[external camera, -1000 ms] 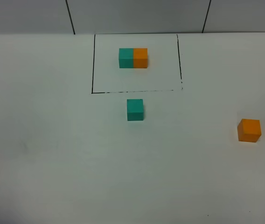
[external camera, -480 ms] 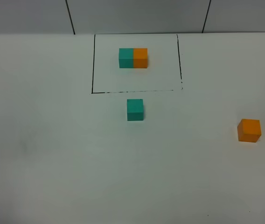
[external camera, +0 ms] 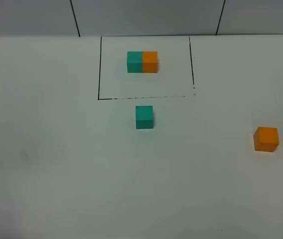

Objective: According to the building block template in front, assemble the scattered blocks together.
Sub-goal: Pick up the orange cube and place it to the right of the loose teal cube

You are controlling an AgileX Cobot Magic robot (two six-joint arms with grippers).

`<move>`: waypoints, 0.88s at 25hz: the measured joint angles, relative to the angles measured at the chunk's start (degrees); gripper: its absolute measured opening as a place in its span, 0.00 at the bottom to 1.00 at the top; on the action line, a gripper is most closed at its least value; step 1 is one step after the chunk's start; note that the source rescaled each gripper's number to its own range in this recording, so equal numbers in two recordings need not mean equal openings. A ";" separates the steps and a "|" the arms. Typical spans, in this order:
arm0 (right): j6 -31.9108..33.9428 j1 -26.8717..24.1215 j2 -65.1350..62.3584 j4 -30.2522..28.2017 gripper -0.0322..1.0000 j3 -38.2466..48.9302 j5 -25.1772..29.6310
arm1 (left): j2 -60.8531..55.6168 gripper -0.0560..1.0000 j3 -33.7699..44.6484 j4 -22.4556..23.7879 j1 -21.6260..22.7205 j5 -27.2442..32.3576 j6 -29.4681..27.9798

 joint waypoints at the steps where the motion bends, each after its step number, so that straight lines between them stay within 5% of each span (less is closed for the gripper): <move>1: 0.00 0.00 0.00 0.00 0.83 0.00 0.00 | 0.00 0.72 0.00 0.00 0.63 0.00 0.00; 22: 0.00 0.00 0.00 0.00 0.83 0.00 0.00 | 0.00 0.71 0.00 0.00 1.92 0.00 0.00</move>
